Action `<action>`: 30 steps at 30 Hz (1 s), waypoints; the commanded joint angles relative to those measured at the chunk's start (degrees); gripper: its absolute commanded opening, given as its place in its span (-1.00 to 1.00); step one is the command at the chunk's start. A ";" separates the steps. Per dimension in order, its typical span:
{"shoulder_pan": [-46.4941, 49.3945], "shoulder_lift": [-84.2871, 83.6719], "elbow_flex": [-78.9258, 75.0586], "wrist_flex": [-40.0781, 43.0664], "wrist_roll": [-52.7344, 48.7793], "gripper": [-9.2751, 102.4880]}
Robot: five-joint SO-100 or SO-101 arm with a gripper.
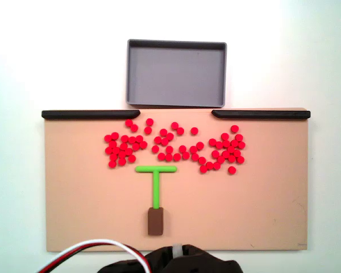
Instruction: Grasp a green tool by the dark brown handle.
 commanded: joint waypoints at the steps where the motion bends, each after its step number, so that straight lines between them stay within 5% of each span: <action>1: 0.18 0.35 -1.85 0.00 -0.53 -0.83; 30: -1.32 0.26 -1.85 -1.67 2.46 -0.84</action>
